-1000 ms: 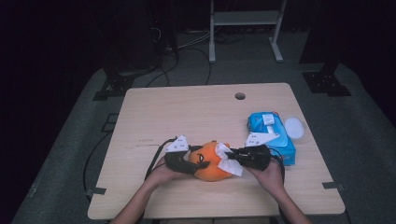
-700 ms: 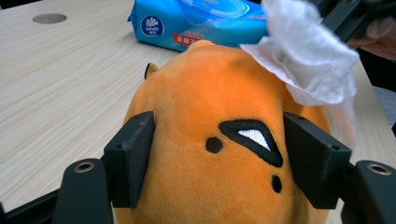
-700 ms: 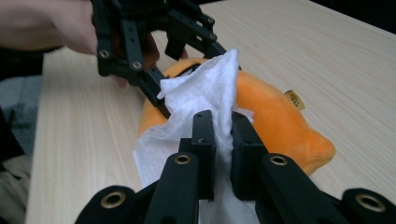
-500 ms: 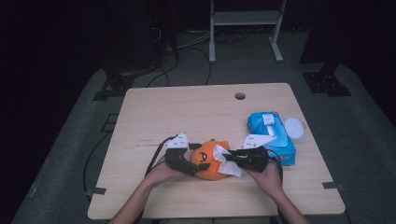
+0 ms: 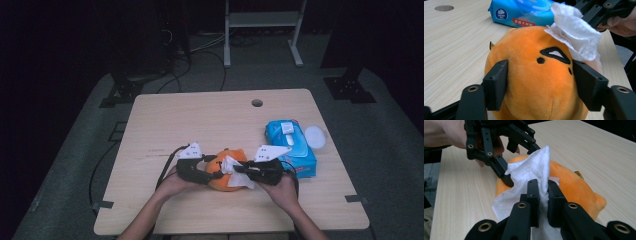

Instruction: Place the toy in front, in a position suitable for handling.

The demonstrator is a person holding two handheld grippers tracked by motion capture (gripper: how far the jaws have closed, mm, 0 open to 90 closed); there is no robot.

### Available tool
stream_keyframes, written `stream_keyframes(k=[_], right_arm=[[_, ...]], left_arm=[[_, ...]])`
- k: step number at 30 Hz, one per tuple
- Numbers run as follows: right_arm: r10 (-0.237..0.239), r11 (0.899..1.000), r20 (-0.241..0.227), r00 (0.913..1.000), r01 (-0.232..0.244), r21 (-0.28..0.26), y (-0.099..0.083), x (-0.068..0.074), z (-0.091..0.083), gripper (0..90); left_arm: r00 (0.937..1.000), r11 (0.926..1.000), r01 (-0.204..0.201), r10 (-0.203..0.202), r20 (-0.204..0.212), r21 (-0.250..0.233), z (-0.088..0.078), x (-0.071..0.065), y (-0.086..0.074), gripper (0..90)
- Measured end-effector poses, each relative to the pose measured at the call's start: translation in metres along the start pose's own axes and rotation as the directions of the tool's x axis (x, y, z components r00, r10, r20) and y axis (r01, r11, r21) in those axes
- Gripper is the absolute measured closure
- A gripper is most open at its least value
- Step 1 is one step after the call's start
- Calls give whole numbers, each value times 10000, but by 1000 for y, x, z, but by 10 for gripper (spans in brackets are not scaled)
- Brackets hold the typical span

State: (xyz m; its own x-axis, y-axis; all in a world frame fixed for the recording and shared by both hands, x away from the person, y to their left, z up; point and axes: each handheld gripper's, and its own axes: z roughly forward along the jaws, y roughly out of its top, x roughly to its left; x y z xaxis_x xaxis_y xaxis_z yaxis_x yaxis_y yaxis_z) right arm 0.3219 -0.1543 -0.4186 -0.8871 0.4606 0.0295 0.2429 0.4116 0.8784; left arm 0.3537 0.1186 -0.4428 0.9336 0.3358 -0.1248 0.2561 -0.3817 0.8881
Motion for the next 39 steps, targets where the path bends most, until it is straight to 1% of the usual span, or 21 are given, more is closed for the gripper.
stream_keyframes(k=[1, 3, 5, 7, 9, 10, 12, 14, 16, 18, 21, 24, 27, 29, 31, 32, 33, 36, 37, 38, 39], right_arm=[[127, 9999, -45, 9999, -127, -7, -1, -2, 0, 815], [209, 9998, 39, 9998, -209, -3, -3, -6, -2, 816], [279, 9996, 195, 9994, -279, -1, -5, -11, -4, 815], [395, 9992, 262, 9989, -395, 30, -6, -13, -6, 816], [373, 9993, 311, 9988, -372, -22, -5, -11, -7, 815], [253, 9997, 294, 9992, -251, -72, -3, -8, -7, 815], [20, 9998, 6, 10000, -19, -202, 1, -1, -5, 815], [-370, 9993, -147, 9992, 369, -90, 5, 9, 0, 815], [-648, 9979, -95, 9979, 648, 65, 6, 13, 4, 815], [-502, 9987, -132, 9987, 503, 102, 4, 9, 3, 816], [-240, 9994, 227, 9995, 234, 256, -3, -3, -3, 816], [117, 9995, 478, 9988, -131, 285, -9, -13, -9, 816], [157, 9991, 810, 9966, -188, 375, -11, -18, -13, 816], [297, 9986, 949, 9950, -337, 411, -12, -21, -14, 816], [534, 9979, 889, 9946, -563, 307, -13, -23, -15, 816], [549, 9980, 865, 9947, -574, 273, -12, -22, -15, 815], [409, 9989, 800, 9960, -427, 214, -10, -18, -14, 815], [107, 9999, 185, 9998, -107, 28, -2, -5, -6, 815], [-175, 9998, 98, 9998, 174, 107, 0, 1, -2, 814], [-468, 9986, 161, 9988, 464, 269, 2, 5, 2, 814], [-548, 9981, 180, 9983, 542, 304, 2, 5, 3, 814]], left_arm=[[9999, 10000, 2, -1, 153, -42, 0, 0, 0, 229], [9989, 9999, -117, 117, 457, -11, -2, 0, 1, 171], [9977, 9997, -254, 255, 625, -13, -3, -1, 0, 174], [9979, 9991, -426, 426, 489, -6, -4, 0, 0, 262], [9990, 9995, -320, 320, 323, -6, -4, 1, 1, 340], [9994, 9997, -217, 219, 264, -77, -3, 2, 1, 363], [9997, 9997, 145, -142, 178, -175, -2, 3, 2, 381], [9997, 9997, 209, -207, 126, -137, -1, 4, 2, 381], [9998, 9998, 165, -164, 77, -95, -2, 5, 1, 381], [9997, 9996, 248, -247, 36, -105, -3, 6, 0, 381], [9993, 9992, 374, -373, 86, -150, -4, 9, -3, 377], [9994, 9993, 341, -339, 95, -156, -4, 10, -3, 372], [9994, 9994, 324, -322, 99, -147, -5, 11, -5, 370], [9992, 9991, 388, -387, 107, -177, -5, 11, -6, 368], [9993, 9992, 367, -366, 53, -187, -4, 11, -5, 364], [9992, 9990, 394, -393, 30, -197, -4, 10, -5, 361], [9992, 9990, 401, -400, 37, -208, -3, 10, -5, 358], [9997, 9995, 227, -226, 48, -197, 0, 7, -3, 356], [10000, 9999, 84, -84, 30, -83, 0, 6, -3, 353], [10000, 10000, 49, -49, 22, -55, 0, 5, -3, 353], [10000, 10000, 62, -62, 36, -65, -1, 6, -4, 353]])
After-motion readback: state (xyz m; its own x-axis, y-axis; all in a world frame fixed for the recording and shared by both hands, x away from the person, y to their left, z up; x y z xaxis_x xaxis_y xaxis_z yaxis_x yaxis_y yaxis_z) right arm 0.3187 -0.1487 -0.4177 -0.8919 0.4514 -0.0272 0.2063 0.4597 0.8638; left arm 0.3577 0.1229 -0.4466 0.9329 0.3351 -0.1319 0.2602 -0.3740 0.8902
